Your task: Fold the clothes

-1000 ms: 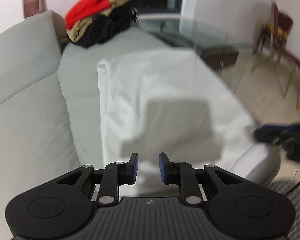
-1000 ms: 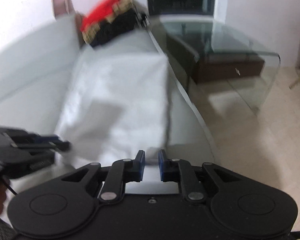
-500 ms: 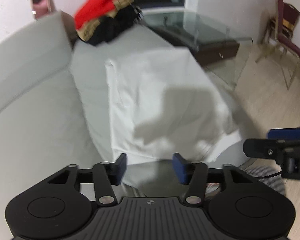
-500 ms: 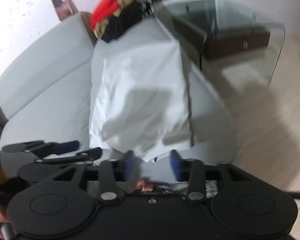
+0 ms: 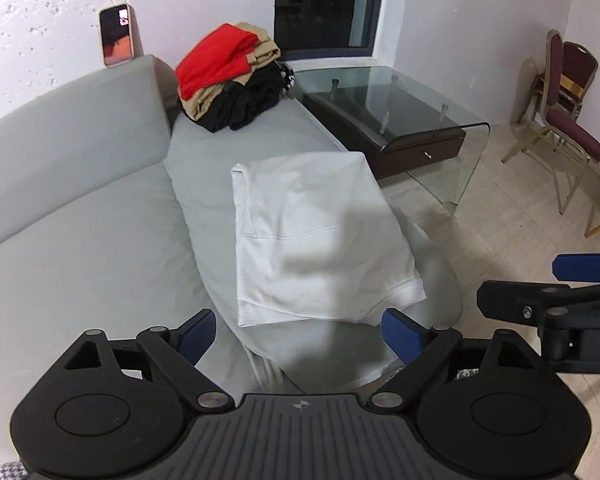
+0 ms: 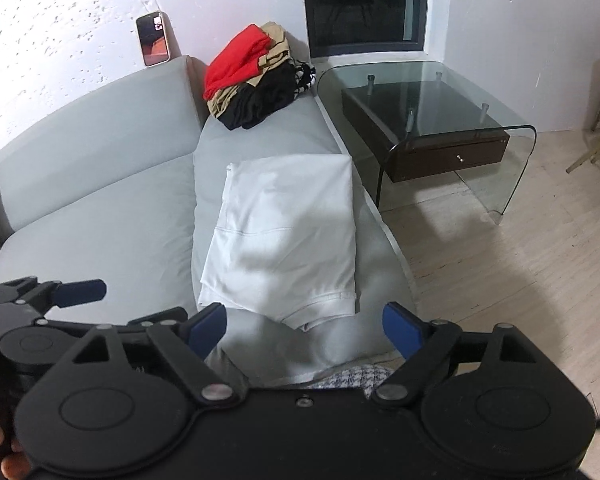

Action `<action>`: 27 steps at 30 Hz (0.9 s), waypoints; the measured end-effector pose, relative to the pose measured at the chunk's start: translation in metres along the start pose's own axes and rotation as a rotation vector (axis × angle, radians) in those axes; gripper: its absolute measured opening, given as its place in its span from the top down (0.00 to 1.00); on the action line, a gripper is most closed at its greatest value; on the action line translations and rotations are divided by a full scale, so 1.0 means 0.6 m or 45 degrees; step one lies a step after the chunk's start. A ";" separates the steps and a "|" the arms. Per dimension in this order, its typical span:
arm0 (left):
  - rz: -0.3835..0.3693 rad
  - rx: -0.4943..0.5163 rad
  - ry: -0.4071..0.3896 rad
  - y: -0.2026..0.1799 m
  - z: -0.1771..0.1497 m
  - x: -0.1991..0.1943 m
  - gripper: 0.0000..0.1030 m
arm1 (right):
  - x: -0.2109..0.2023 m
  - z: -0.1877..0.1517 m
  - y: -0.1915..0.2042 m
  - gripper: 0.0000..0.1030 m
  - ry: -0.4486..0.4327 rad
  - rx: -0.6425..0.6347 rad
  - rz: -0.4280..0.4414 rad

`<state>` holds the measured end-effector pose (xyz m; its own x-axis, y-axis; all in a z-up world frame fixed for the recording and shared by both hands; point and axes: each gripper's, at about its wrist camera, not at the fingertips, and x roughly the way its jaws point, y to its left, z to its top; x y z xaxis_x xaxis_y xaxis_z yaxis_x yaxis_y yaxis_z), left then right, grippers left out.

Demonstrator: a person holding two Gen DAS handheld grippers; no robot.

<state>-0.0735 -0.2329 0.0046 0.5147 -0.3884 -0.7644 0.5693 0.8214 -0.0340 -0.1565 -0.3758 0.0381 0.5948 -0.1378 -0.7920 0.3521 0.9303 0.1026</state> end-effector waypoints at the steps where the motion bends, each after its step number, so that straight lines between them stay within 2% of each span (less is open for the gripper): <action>1: -0.001 -0.002 0.000 -0.001 -0.002 -0.003 0.13 | -0.006 -0.001 0.002 0.17 0.001 -0.002 -0.002; 5: -0.029 -0.012 0.022 -0.003 -0.008 -0.005 0.13 | -0.019 -0.007 0.005 0.17 0.002 -0.025 -0.033; 11: -0.019 0.008 0.062 -0.019 -0.017 0.012 0.13 | -0.018 -0.017 0.000 0.17 0.036 -0.027 -0.072; 27: -0.029 0.002 0.104 -0.027 -0.021 0.035 0.13 | -0.001 -0.030 -0.013 0.17 0.086 0.005 -0.088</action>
<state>-0.0798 -0.2488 -0.0190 0.4475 -0.3717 -0.8134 0.5813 0.8121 -0.0513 -0.1728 -0.3768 0.0270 0.5190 -0.1787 -0.8359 0.3937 0.9180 0.0482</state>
